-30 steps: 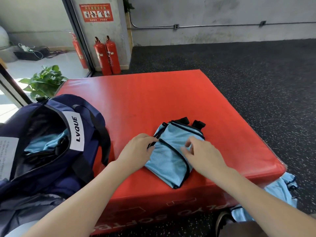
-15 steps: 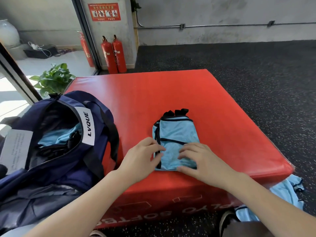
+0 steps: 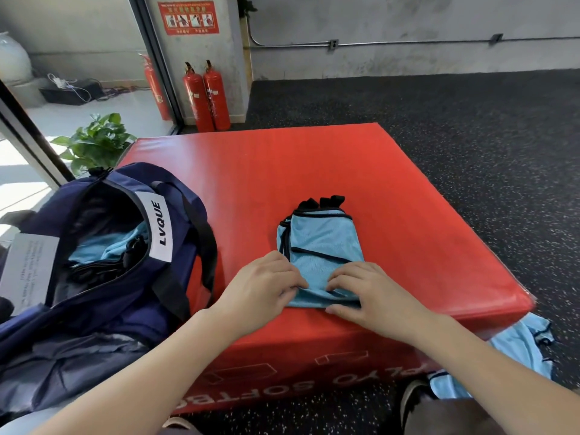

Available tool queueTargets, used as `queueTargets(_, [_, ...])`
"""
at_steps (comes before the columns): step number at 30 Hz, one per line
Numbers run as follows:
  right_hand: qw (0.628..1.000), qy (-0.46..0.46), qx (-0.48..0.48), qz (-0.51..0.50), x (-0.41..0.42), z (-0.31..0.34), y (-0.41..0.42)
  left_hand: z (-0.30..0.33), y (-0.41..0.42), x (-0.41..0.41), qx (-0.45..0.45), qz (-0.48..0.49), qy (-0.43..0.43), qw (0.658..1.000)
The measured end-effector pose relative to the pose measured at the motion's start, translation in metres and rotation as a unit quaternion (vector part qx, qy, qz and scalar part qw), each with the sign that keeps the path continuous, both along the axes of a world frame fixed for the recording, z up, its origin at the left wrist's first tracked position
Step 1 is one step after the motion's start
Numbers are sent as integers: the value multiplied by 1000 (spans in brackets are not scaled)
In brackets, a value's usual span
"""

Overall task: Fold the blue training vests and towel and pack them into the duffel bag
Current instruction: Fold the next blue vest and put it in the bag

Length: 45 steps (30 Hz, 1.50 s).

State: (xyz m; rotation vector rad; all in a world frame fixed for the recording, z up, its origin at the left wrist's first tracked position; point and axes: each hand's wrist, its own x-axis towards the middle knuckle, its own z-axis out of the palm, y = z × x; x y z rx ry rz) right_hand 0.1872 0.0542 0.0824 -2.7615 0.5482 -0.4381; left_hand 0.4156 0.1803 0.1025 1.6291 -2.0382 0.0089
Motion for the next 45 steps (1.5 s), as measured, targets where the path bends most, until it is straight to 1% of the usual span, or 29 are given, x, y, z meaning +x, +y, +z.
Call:
queueTargets(3, [1000,13,-8,5,-1,-1,-1,-4,3,5,35,-4,-40,999])
queueTargets(5, [1000,17,-2,3,-1,-2,-3,-9,6,6,79,-4,-30,996])
queueTargets(7, [1000,14,5,3,0,-2,-4,-10,7,9,105,-1,-5,994])
queueTargets(11, [999,-1,33,0,5,-4,-5,-10,8,11,121,9,27,992])
queueTargets(14, [996,-2,86,-6,8,-5,-8,-11,8,8,121,23,42,991])
queueTargets(17, [991,-2,133,-18,8,-2,-9,-13,7,5,119,31,31,992])
queueTargets(20, [987,-5,156,-34,6,7,-3,-9,6,3,94,38,34,994])
queueTargets(22, [989,26,137,-41,2,13,2,-5,7,1,79,51,49,994])
queueTargets(24, [993,64,86,-46,-2,18,4,-3,8,-1,69,66,78,992])
queueTargets(26, [992,77,76,-61,-4,25,4,-2,10,-3,77,88,112,987])
queueTargets(27, [990,72,91,-77,-6,29,3,-1,11,-4,77,95,127,984])
queueTargets(29, [984,34,137,-109,-9,39,-1,4,11,-9,61,105,174,977])
queueTargets(32, [971,-42,203,-118,-10,53,-6,12,9,-15,34,117,270,955])
queueTargets(34, [960,-65,237,-132,-9,57,-8,15,7,-17,32,133,305,943])
queueTargets(37, [949,-92,258,-156,-5,54,-15,14,1,-17,32,164,316,934])
queueTargets(40, [943,-104,259,-184,3,46,-24,12,-7,-16,31,204,318,926])
queueTargets(43, [939,-102,250,-215,11,37,-34,11,-14,-13,38,240,318,916])
queueTargets(45, [941,-82,232,-232,15,30,-40,11,-18,-10,45,265,293,918])
